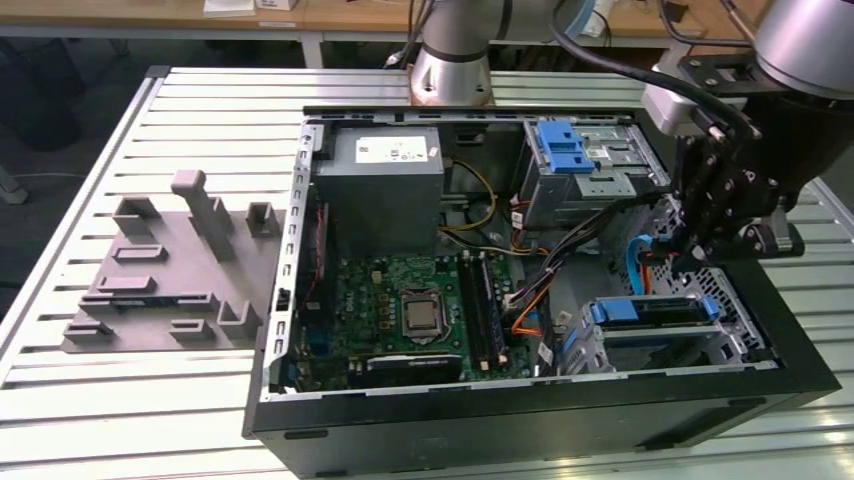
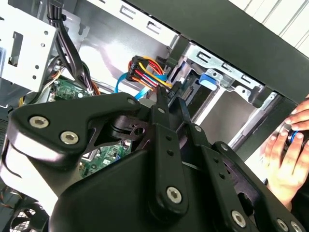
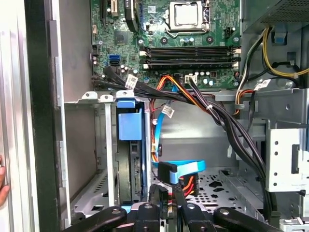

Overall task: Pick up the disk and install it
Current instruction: 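Insert the first disk wire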

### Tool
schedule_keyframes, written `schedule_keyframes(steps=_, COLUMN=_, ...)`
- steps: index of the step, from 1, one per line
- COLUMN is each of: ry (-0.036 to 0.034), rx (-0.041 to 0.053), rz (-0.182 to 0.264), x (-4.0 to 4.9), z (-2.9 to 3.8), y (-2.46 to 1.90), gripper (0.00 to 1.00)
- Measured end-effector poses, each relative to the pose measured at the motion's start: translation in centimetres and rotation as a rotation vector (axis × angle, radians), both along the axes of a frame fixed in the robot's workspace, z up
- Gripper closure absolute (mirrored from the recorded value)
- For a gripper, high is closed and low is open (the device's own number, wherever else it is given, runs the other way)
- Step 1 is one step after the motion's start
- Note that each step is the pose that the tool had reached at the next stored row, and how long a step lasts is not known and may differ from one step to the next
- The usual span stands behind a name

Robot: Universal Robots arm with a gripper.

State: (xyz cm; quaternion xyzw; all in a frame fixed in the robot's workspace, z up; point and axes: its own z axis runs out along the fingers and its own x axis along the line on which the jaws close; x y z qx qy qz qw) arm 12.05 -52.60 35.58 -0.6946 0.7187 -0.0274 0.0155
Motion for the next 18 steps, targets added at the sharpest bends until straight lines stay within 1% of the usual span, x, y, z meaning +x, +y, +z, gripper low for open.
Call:
schedule_keyframes(steps=4, ry=0.0, rx=-0.001, rz=0.0, x=0.0, z=-0.14, y=0.1, gripper=0.75)
schedule_keyframes(steps=7, ry=0.0, rx=-0.0081, rz=-0.001, x=0.01, z=-0.27, y=0.1, gripper=0.75)
schedule_keyframes(steps=13, ry=-0.0001, rx=-0.0256, rz=-0.002, x=0.06, z=-0.55, y=0.1, gripper=0.75)
schedule_keyframes(steps=15, ry=-0.0001, rx=-0.0303, rz=-0.002, x=0.1, z=-0.61, y=0.1, gripper=0.76)
schedule_keyframes(steps=16, ry=-0.0001, rx=-0.0319, rz=-0.002, x=0.11, z=-0.62, y=0.1, gripper=0.83)
schedule_keyframes(steps=17, ry=0.0013, rx=-0.0322, rz=-0.002, x=0.22, z=-0.61, y=0.1, gripper=0.84)
schedule_keyframes(steps=18, ry=0.0044, rx=-0.0321, rz=-0.003, x=0.31, z=-0.62, y=0.09, gripper=0.84)
